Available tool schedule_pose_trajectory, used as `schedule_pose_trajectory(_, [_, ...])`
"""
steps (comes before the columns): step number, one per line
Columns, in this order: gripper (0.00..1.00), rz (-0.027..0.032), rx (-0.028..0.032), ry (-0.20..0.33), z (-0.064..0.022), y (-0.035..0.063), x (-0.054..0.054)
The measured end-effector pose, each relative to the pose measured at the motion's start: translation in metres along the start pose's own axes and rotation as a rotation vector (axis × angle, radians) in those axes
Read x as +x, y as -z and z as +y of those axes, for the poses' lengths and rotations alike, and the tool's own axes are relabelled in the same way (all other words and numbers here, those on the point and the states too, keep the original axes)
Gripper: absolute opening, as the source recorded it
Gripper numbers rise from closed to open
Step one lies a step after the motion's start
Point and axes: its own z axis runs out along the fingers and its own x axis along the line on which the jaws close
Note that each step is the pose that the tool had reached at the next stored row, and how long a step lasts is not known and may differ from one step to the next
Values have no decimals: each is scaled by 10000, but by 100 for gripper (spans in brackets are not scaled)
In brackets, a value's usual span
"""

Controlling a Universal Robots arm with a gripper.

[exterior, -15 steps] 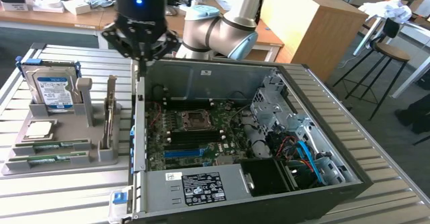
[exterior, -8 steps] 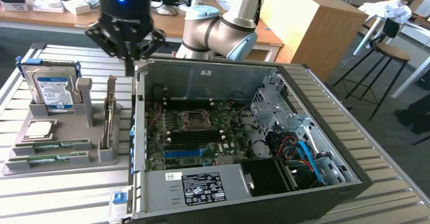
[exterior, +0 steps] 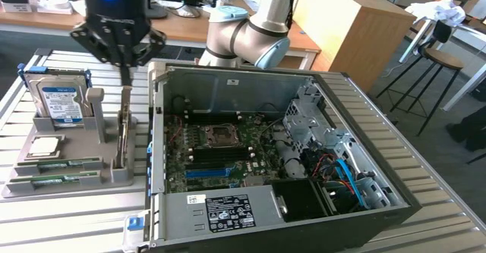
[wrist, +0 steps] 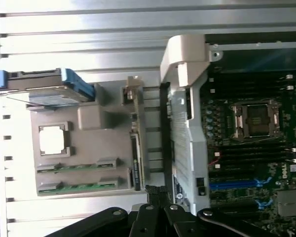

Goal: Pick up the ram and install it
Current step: 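Reach for the ram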

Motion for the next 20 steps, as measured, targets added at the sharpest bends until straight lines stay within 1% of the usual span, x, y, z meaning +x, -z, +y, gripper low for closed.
schedule_pose_trajectory(16, [10, 0, 0, 1, -43, 3, 568])
schedule_pose_trajectory(20, [10, 1, 1, -1, -52, 3, 686])
